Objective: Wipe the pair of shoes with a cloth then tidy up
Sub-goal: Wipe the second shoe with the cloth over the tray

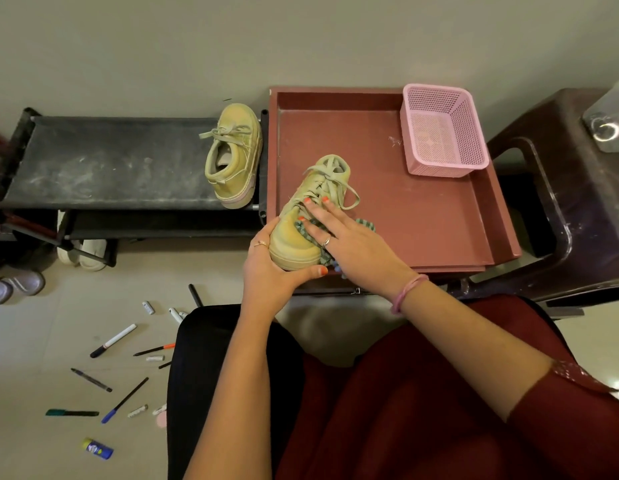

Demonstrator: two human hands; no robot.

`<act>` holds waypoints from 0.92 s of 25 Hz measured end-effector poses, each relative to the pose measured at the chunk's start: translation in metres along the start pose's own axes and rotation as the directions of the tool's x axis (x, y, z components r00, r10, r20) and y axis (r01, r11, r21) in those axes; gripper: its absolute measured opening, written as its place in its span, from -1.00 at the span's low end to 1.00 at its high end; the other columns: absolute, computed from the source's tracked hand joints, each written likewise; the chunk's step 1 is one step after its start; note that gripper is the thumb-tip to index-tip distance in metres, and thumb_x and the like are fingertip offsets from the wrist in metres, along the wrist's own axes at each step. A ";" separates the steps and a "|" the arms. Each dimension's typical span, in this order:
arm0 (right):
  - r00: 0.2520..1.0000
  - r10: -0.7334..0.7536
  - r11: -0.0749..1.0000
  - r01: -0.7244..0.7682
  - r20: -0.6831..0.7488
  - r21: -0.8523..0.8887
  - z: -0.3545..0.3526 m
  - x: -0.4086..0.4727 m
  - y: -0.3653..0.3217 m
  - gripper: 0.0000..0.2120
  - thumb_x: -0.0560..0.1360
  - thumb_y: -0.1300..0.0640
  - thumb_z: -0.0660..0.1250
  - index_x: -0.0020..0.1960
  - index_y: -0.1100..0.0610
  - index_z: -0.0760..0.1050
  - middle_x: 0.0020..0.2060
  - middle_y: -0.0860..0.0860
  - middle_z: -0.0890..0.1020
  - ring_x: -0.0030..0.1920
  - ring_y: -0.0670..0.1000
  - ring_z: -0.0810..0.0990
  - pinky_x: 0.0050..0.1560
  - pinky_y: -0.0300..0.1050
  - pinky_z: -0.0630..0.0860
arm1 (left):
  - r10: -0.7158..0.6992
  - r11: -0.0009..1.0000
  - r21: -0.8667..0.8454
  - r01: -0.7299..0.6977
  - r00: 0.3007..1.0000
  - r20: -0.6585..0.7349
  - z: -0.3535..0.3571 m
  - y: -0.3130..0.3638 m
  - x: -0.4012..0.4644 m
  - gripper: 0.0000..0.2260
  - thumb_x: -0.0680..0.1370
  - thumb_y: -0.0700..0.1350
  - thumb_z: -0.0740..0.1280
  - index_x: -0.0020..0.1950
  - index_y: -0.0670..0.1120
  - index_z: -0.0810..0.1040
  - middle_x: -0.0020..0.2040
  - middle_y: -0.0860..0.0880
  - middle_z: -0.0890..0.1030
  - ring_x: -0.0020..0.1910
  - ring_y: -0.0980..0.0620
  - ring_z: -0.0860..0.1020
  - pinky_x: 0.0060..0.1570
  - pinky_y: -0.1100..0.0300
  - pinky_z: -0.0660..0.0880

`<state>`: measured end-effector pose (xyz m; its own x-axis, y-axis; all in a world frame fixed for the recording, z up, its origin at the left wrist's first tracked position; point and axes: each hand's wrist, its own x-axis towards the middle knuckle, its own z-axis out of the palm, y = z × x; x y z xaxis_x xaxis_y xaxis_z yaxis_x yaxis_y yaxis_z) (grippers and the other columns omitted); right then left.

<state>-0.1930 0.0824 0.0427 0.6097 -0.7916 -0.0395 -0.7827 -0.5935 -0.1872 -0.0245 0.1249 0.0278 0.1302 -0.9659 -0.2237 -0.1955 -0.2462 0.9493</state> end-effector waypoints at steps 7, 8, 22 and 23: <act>0.971 0.235 0.914 -0.239 0.053 0.329 -0.011 -0.018 -0.014 -0.39 0.44 0.46 0.13 0.43 0.06 0.33 0.12 0.02 0.36 0.11 0.04 0.37 0.16 -0.07 0.44 | -0.022 1.000 0.001 0.022 1.000 -0.017 0.000 -0.004 0.003 -0.13 0.12 -0.13 0.68 0.37 0.03 0.39 0.23 0.07 0.54 0.13 0.26 0.54 0.02 0.42 0.50; 0.953 0.289 0.861 -0.302 0.095 0.410 -0.018 -0.014 -0.010 -0.42 0.44 0.45 0.12 0.39 0.06 0.38 0.10 0.01 0.38 0.13 0.02 0.39 0.18 -0.15 0.40 | -0.025 1.000 0.005 0.025 0.999 -0.021 0.000 -0.006 0.003 -0.12 0.12 -0.13 0.69 0.38 0.03 0.39 0.24 0.06 0.53 0.14 0.24 0.53 0.06 0.38 0.50; 0.968 0.102 0.989 -0.073 -0.230 0.129 0.005 0.020 -0.011 -0.60 0.40 0.40 0.22 0.16 0.16 0.58 0.03 0.03 0.66 -0.07 0.14 0.54 -0.04 0.01 0.55 | -0.071 0.994 -0.093 0.065 0.996 -0.059 0.004 -0.004 0.004 -0.23 0.13 -0.15 0.68 0.26 0.10 0.45 0.09 0.08 0.64 0.05 0.18 0.62 0.04 0.17 0.58; 0.972 0.094 0.986 -0.061 -0.213 0.155 0.001 0.018 -0.010 -0.58 0.34 0.46 0.25 0.13 0.19 0.60 -0.04 0.05 0.68 -0.10 0.15 0.53 -0.05 -0.01 0.55 | -0.069 0.993 -0.098 0.063 0.996 -0.061 0.004 -0.004 0.004 -0.24 0.13 -0.17 0.68 0.24 0.12 0.45 0.08 0.08 0.65 0.05 0.16 0.62 0.05 0.14 0.59</act>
<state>-0.1742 0.0744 0.0428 0.4929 -0.8565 0.1533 -0.7896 -0.5143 -0.3347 -0.0269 0.1214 0.0223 0.2023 -0.9400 -0.2746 -0.0911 -0.2973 0.9504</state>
